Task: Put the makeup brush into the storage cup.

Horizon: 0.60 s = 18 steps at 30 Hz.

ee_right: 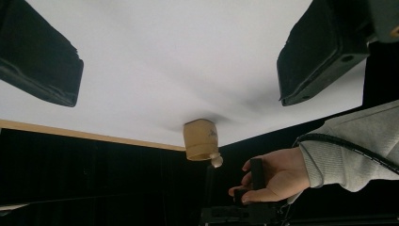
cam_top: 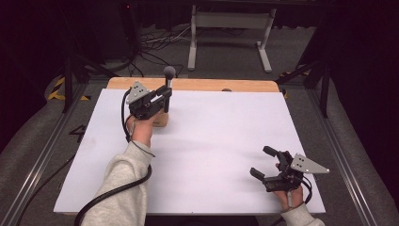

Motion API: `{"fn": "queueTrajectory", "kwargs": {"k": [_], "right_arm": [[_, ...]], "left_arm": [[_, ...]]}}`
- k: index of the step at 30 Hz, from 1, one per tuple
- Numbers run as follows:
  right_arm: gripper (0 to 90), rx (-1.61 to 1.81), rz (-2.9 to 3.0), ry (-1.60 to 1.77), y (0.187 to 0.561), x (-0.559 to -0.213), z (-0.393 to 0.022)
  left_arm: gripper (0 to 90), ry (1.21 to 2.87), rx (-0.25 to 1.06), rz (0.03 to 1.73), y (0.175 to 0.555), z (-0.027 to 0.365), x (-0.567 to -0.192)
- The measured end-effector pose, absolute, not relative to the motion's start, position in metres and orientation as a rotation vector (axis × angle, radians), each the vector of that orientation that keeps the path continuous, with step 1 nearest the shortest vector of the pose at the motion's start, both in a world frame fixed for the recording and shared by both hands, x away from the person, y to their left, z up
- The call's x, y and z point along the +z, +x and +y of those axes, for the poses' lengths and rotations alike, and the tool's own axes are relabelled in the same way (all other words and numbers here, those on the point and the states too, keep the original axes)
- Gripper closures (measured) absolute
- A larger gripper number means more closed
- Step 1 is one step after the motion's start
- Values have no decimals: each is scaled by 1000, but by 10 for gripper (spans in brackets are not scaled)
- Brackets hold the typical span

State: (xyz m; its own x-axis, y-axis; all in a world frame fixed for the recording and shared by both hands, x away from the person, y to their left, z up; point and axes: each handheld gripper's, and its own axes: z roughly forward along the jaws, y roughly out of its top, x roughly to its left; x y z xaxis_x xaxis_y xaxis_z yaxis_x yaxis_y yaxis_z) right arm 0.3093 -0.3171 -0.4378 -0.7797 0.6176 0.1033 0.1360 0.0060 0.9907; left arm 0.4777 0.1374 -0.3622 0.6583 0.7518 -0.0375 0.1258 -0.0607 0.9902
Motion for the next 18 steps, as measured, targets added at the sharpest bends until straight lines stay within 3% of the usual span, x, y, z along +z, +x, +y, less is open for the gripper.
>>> {"fn": "queueTrajectory", "kwargs": {"k": [18], "right_arm": [[12,1837,1921,771,309,-437,-319]], "left_arm": [[719,1546,697,822,488,154,-374]]}}
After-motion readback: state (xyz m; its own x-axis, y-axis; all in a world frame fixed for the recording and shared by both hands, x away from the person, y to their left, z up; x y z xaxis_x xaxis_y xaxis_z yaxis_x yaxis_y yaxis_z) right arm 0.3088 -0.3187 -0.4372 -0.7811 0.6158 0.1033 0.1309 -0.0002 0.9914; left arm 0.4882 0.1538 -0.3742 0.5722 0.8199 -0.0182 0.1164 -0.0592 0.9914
